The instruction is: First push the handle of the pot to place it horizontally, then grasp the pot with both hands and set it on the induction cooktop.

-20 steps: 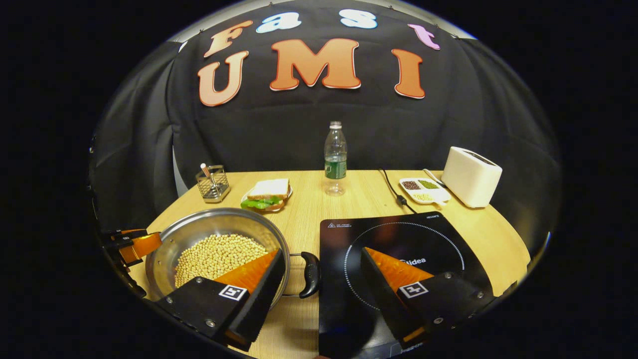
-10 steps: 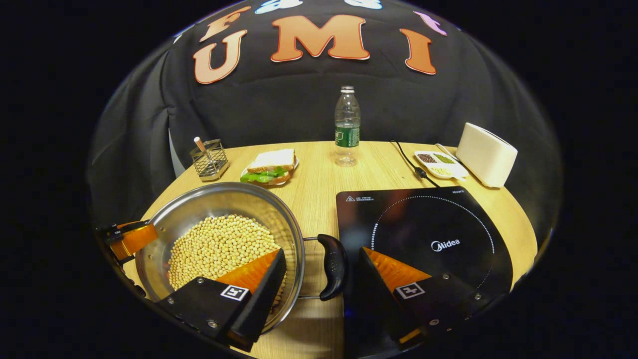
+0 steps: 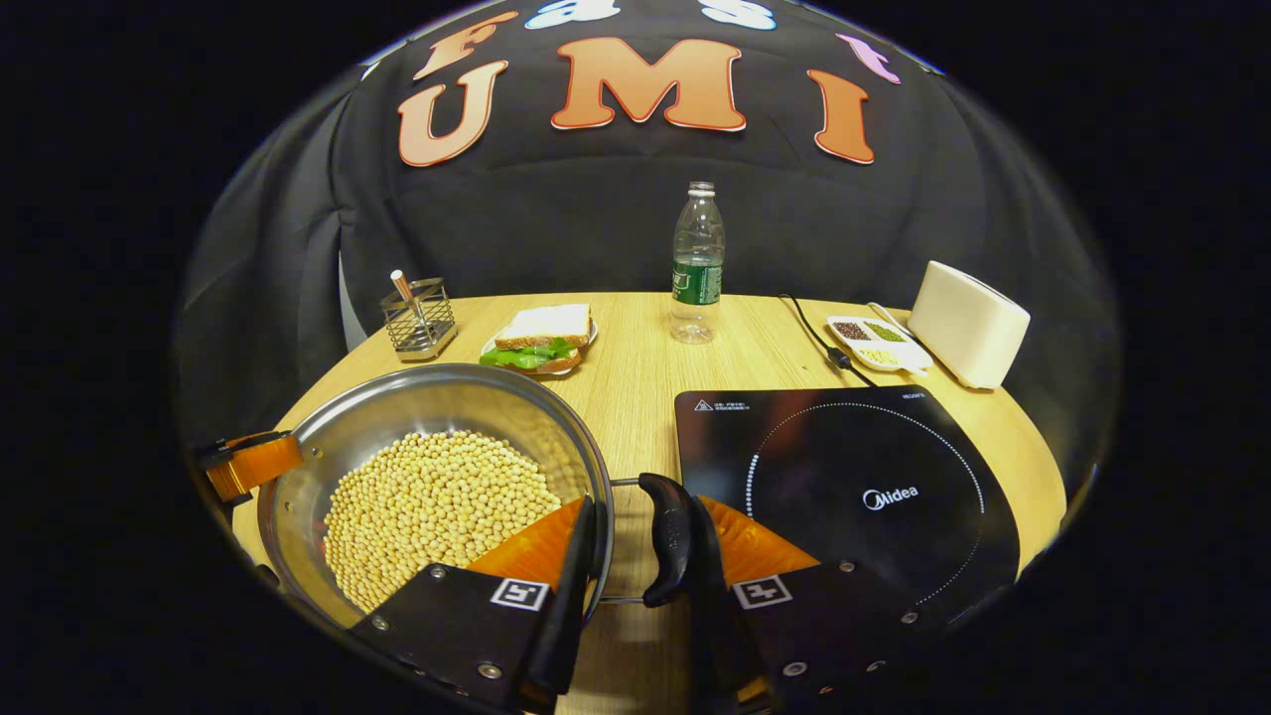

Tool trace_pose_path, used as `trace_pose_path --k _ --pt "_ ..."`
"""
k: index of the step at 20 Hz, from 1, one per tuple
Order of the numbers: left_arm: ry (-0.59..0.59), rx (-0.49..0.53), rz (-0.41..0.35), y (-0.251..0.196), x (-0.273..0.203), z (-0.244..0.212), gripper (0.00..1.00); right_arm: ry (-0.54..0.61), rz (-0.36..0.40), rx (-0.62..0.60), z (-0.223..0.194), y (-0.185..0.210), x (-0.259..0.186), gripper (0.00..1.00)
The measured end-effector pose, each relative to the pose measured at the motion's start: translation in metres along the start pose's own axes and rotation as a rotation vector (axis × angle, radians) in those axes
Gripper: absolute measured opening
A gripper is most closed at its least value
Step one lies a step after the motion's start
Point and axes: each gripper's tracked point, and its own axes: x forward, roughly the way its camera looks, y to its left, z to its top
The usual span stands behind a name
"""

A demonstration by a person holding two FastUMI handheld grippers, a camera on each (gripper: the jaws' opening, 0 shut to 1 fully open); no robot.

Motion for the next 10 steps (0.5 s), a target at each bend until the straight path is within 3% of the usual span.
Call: trace_pose_path --k 3,10 --pt "0.005 -0.027 0.013 0.000 -0.005 -0.001 0.34 -0.005 0.008 0.013 0.005 -0.001 -0.002 0.46" --pt "0.003 -0.086 0.026 -0.008 -0.029 -0.004 0.33 -0.043 0.014 0.020 0.016 -0.006 -0.019 0.45"
